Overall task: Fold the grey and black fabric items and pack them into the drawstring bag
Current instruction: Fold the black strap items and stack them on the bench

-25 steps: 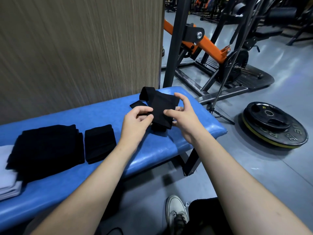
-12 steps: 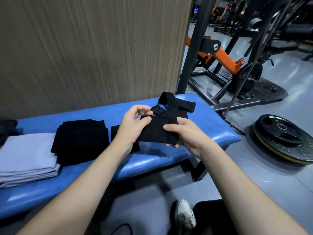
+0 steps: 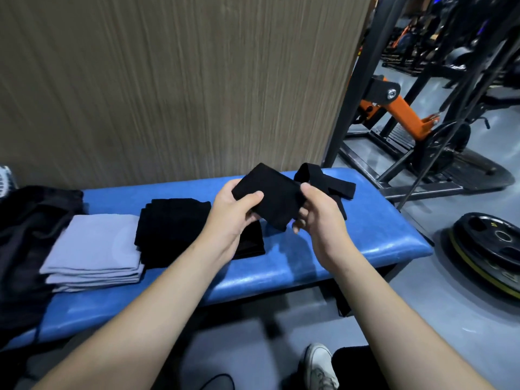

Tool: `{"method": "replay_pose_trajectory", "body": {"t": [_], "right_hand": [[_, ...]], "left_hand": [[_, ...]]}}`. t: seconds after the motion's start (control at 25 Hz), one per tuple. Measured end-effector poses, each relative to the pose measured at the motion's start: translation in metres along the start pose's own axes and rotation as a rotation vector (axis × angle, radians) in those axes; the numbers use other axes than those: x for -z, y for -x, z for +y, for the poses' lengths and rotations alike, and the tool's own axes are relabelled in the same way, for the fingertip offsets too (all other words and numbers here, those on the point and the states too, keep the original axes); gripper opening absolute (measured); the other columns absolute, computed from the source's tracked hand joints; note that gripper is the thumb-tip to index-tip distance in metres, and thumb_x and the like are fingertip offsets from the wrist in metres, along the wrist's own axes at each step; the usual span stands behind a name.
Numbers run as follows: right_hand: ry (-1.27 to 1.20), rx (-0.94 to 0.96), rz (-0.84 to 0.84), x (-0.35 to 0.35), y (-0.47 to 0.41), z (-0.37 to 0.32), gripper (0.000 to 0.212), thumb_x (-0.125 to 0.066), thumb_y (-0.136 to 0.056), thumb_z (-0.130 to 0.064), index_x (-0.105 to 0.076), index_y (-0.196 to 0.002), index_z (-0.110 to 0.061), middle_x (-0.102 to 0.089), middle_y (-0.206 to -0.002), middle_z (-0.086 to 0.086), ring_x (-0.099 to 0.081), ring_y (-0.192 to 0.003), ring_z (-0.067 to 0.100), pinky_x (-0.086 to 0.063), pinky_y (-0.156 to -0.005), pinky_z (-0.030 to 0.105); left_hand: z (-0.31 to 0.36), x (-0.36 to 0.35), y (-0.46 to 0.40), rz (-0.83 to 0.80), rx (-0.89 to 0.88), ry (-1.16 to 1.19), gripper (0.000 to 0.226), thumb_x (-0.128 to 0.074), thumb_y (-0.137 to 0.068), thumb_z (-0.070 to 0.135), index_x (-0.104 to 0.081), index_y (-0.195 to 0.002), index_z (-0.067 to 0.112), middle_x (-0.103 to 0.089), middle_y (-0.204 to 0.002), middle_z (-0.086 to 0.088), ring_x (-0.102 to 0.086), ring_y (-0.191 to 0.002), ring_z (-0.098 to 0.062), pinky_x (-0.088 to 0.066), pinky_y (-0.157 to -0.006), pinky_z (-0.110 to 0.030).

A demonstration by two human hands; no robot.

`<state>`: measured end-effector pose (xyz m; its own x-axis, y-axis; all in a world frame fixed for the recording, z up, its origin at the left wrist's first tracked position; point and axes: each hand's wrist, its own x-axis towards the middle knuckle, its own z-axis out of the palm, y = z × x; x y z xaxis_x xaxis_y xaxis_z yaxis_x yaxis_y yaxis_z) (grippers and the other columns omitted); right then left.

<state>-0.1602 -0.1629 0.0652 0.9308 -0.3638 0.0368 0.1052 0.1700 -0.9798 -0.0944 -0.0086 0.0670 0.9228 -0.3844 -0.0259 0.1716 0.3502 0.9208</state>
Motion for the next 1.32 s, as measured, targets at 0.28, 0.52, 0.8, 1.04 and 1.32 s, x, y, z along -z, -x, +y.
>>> {"method": "replay_pose_trajectory", "body": {"t": [0.28, 0.52, 0.8, 1.04, 1.32], "right_hand": [[0.423, 0.084, -0.335, 0.011, 0.0, 0.001, 0.067, -0.069, -0.081, 0.005, -0.056, -0.132, -0.037, -0.059, -0.136, -0.003, -0.053, -0.074, 0.018, -0.049, -0.076, 0.03], [0.483, 0.108, -0.412, -0.009, 0.003, 0.012, 0.053, -0.076, -0.08, 0.003, -0.062, -0.12, -0.03, -0.065, -0.105, 0.014, -0.053, -0.083, 0.024, -0.053, -0.086, 0.056], [0.689, 0.197, -0.281, 0.005, -0.005, 0.008, 0.034, -0.067, -0.078, -0.008, -0.057, -0.104, -0.027, -0.059, -0.095, -0.009, -0.052, -0.074, 0.009, -0.046, -0.071, 0.029], [0.581, 0.235, -0.286, 0.006, -0.003, 0.006, 0.036, -0.068, -0.082, -0.003, -0.057, -0.108, -0.024, -0.057, -0.096, 0.011, -0.052, -0.071, 0.016, -0.042, -0.069, 0.02], [0.63, 0.336, -0.282, 0.002, -0.003, 0.011, 0.042, -0.07, -0.078, -0.009, -0.056, -0.115, -0.023, -0.059, -0.104, 0.007, -0.06, -0.083, 0.027, -0.046, -0.073, 0.023]], "left_hand": [[0.032, 0.022, 0.007, -0.059, 0.004, -0.011, 0.032, -0.052, -0.091, -0.003, -0.061, -0.119, 0.011, -0.07, -0.1, -0.002, -0.068, -0.092, -0.014, -0.057, -0.079, -0.028], [0.029, 0.026, 0.009, -0.183, 0.077, -0.089, 0.04, -0.051, -0.091, -0.003, -0.061, -0.125, 0.016, -0.071, -0.1, -0.005, -0.068, -0.09, -0.018, -0.056, -0.079, -0.03], [0.032, 0.035, 0.006, -0.038, 0.015, -0.145, 0.036, -0.056, -0.094, 0.001, -0.06, -0.124, 0.021, -0.072, -0.095, -0.013, -0.069, -0.081, -0.019, -0.058, -0.07, -0.03], [0.019, 0.033, 0.003, 0.01, -0.029, -0.253, 0.028, -0.065, -0.092, 0.007, -0.061, -0.118, 0.018, -0.067, -0.102, -0.008, -0.068, -0.079, -0.014, -0.055, -0.069, -0.025], [0.018, 0.02, 0.012, -0.23, 0.048, -0.393, 0.037, -0.05, -0.102, 0.036, -0.069, -0.112, 0.005, -0.074, -0.107, -0.012, -0.069, -0.1, -0.022, -0.052, -0.089, -0.03]]}}
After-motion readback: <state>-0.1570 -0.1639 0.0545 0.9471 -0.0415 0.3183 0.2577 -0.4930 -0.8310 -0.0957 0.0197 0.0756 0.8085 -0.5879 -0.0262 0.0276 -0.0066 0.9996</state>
